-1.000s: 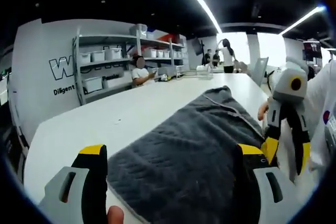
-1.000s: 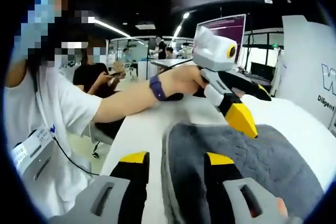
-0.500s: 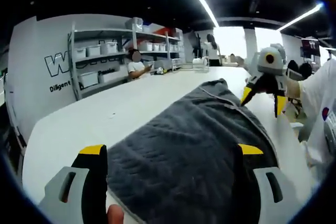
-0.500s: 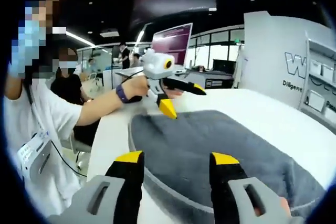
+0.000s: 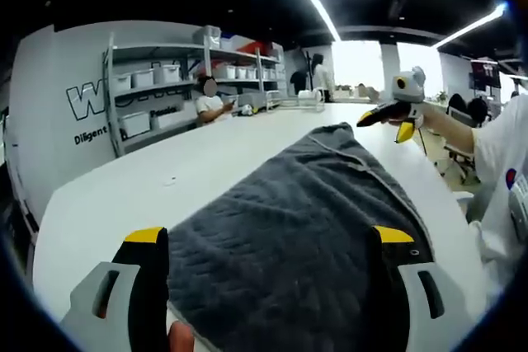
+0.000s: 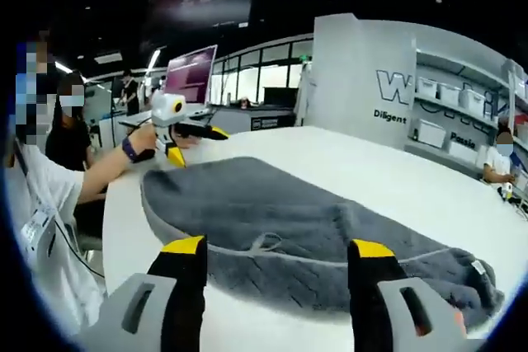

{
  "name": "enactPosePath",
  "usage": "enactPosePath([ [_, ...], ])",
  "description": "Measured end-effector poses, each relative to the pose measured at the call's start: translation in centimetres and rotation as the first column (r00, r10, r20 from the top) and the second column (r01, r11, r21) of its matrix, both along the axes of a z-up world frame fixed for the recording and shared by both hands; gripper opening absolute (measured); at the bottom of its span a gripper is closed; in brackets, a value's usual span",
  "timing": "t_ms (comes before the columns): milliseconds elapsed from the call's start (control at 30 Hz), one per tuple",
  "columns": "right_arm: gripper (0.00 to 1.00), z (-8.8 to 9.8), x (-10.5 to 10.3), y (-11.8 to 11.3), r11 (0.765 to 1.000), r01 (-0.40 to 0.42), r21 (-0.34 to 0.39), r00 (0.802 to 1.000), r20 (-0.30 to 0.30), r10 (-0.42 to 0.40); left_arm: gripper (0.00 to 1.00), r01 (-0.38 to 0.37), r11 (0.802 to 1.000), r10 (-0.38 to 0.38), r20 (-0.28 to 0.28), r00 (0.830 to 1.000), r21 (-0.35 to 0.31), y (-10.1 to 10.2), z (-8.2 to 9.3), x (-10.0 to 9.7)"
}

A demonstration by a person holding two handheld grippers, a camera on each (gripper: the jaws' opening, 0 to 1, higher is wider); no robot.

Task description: Open the folded towel by lifting each exposed corner and separating the folded layers until the towel lies flat within the target outline without major curled edges

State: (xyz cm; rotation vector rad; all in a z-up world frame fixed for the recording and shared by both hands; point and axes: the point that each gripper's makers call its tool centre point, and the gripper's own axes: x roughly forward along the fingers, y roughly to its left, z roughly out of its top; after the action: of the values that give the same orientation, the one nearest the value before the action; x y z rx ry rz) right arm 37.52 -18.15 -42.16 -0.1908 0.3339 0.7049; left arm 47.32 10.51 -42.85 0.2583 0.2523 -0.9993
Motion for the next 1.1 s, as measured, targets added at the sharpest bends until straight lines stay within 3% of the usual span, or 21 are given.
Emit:
enactPosePath([
  [133, 0.81, -0.5, 0.3, -3.2, 0.996, 0.075, -0.054, 0.997, 0.009, -0.075, 0.99, 0.005, 1.0, -0.005, 0.0, 1.0, -0.001, -0.1, 0.0, -0.1],
  [400, 0.95, -1.6, -0.4, -7.4, 0.986, 0.164, -0.031, 0.986, -0.024, -0.165, 0.99, 0.007, 1.0, -0.007, -0.002, 1.0, 0.002, -0.5, -0.3, -0.5],
  [767, 0.99, -3.3, -2.0, -13.5, 0.955, 0.295, 0.006, 0.955, -0.039, -0.295, 0.99, 0.0, 1.0, 0.0, -0.02, 1.0, 0.02, 0.4, -0.7, 0.8],
  [1100, 0.99, -4.5, -3.3, -18.5, 0.925, 0.379, -0.011, 0.925, -0.007, -0.379, 0.99, 0.01, 0.999, -0.009, -0.024, 1.0, 0.032, -1.2, -1.7, -0.3],
])
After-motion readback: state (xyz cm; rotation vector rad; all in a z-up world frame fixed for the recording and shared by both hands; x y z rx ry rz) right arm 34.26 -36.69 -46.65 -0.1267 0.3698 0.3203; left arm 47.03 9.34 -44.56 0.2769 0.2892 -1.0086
